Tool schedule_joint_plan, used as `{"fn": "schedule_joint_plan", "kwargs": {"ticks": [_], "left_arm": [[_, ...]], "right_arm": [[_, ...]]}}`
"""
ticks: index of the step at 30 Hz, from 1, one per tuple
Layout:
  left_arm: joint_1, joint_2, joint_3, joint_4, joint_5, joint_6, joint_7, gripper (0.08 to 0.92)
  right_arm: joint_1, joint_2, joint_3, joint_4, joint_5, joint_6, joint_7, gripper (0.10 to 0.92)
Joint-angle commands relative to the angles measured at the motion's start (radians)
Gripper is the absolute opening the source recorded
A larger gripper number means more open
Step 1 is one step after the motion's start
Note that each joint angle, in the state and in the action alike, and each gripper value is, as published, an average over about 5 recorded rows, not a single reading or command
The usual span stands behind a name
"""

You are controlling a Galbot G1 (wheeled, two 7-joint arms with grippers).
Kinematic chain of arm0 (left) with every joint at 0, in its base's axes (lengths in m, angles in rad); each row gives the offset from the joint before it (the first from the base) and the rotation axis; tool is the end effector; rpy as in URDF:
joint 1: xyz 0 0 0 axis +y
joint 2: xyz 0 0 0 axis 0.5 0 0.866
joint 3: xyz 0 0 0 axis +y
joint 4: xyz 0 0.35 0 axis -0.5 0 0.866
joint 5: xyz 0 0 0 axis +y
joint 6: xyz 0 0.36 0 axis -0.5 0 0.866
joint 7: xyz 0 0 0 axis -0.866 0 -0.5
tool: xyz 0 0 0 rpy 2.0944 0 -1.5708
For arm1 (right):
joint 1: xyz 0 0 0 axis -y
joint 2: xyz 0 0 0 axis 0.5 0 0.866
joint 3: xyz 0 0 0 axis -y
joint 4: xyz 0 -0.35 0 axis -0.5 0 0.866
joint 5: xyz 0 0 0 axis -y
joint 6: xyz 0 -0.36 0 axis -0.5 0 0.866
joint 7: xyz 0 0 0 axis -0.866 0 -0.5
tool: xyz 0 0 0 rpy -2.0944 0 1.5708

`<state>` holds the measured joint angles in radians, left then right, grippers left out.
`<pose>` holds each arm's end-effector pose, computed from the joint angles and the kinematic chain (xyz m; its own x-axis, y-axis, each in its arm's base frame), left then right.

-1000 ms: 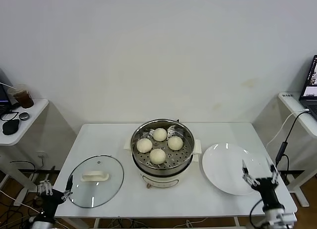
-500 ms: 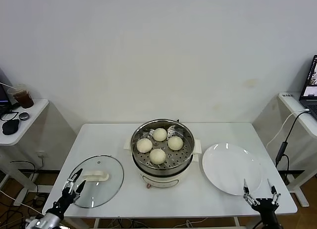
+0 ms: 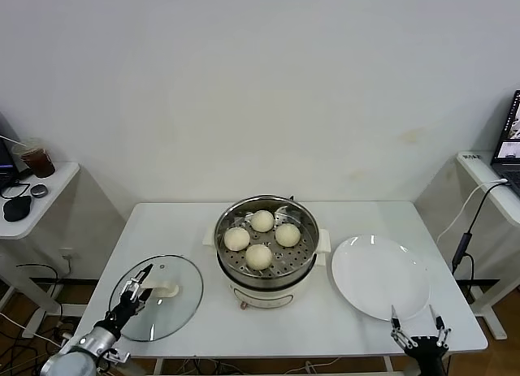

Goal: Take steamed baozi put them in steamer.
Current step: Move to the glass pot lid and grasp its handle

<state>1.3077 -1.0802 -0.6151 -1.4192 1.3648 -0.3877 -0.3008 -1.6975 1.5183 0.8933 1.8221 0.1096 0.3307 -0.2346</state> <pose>0.2545 0.2192 -0.4211 -0.9461 0.2889 0.1465 0.0943 -0.1871 0.9778 0.1053 -0.1395 -0.3986 -0.9956 0.0788 0.0508 0.0705 0.9863 -0.1493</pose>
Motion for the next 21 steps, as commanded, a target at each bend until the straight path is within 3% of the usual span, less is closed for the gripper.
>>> {"fn": "schedule_joint_plan", "kwargs": {"ticks": [1, 14, 21], "left_arm": [[-0.081, 0.009, 0.043, 0.069, 0.003, 0.005, 0.027, 0.774], [-0.096, -0.012, 0.056, 0.153, -0.044, 0.015, -0.003, 0.403], [-0.042, -0.016, 0.035, 0.060, -0.107, 0.072, -0.053, 0.205]], "right_arm": [[-0.010, 0.007, -0.007, 0.000, -0.008, 0.000, -0.002, 0.823], [-0.016, 0.009, -0.023, 0.009, -0.022, -0.002, -0.006, 0.823], [-0.023, 0.007, -0.026, 0.017, -0.025, 0.003, -0.007, 0.823]]}}
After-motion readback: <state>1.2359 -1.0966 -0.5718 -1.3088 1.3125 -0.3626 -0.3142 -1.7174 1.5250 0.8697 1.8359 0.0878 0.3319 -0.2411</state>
